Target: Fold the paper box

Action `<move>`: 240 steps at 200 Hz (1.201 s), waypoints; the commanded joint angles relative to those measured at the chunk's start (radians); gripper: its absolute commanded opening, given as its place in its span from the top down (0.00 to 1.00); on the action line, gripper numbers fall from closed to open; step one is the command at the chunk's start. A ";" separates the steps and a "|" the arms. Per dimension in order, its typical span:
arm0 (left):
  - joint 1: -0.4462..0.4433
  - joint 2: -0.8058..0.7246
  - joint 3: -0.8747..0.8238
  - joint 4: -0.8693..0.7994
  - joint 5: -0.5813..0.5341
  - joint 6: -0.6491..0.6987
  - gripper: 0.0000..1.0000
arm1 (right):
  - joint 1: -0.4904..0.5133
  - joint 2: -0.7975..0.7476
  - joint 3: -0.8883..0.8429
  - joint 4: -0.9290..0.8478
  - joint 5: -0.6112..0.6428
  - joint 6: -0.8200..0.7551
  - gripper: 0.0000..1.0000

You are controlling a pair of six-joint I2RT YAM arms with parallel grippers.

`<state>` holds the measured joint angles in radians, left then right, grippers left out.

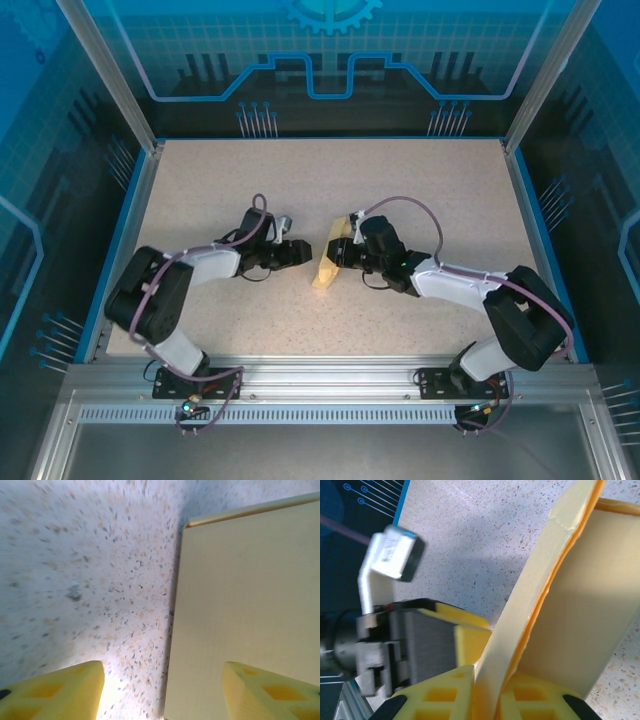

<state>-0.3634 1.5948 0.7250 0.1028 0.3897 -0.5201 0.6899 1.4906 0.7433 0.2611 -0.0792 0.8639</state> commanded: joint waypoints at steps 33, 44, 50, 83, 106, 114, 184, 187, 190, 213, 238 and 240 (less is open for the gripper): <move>-0.071 -0.422 -0.287 0.090 -0.261 0.071 0.19 | 0.026 0.059 0.027 -0.127 0.045 -0.028 0.83; -0.126 -0.477 -0.323 0.111 -0.314 0.115 0.16 | 0.028 0.063 0.036 -0.134 0.045 -0.031 0.83; -0.161 -0.498 -0.333 0.119 -0.348 0.141 0.15 | 0.029 0.066 0.042 -0.137 0.044 -0.033 0.83; -0.336 -0.503 -0.367 0.231 -0.508 0.255 0.10 | 0.037 0.086 0.066 -0.146 0.041 -0.036 0.83; -0.422 -0.423 -0.358 0.316 -0.629 0.339 0.08 | 0.040 0.101 0.077 -0.148 0.033 -0.034 0.83; -0.442 -0.389 -0.346 0.339 -0.649 0.362 0.08 | 0.040 0.104 0.080 -0.148 0.032 -0.034 0.83; -0.549 -0.136 -0.278 0.593 -0.882 0.464 0.05 | 0.041 0.101 0.088 -0.160 0.035 -0.036 0.84; -0.550 -0.128 -0.277 0.606 -0.886 0.464 0.05 | 0.042 0.099 0.088 -0.160 0.036 -0.037 0.84; -0.551 -0.122 -0.277 0.617 -0.891 0.464 0.05 | 0.042 0.100 0.088 -0.160 0.036 -0.037 0.84; -0.552 -0.077 -0.281 0.697 -0.925 0.472 0.10 | 0.042 0.094 0.088 -0.163 0.039 -0.038 0.84; -0.552 -0.040 -0.281 0.743 -0.936 0.491 0.14 | 0.042 0.092 0.086 -0.163 0.042 -0.040 0.84; -0.552 -0.037 -0.282 0.748 -0.937 0.492 0.14 | 0.041 0.092 0.087 -0.162 0.043 -0.039 0.84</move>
<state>-0.9081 1.5288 0.4252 0.7345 -0.4904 -0.0654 0.7155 1.5574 0.8379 0.2028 -0.0593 0.8448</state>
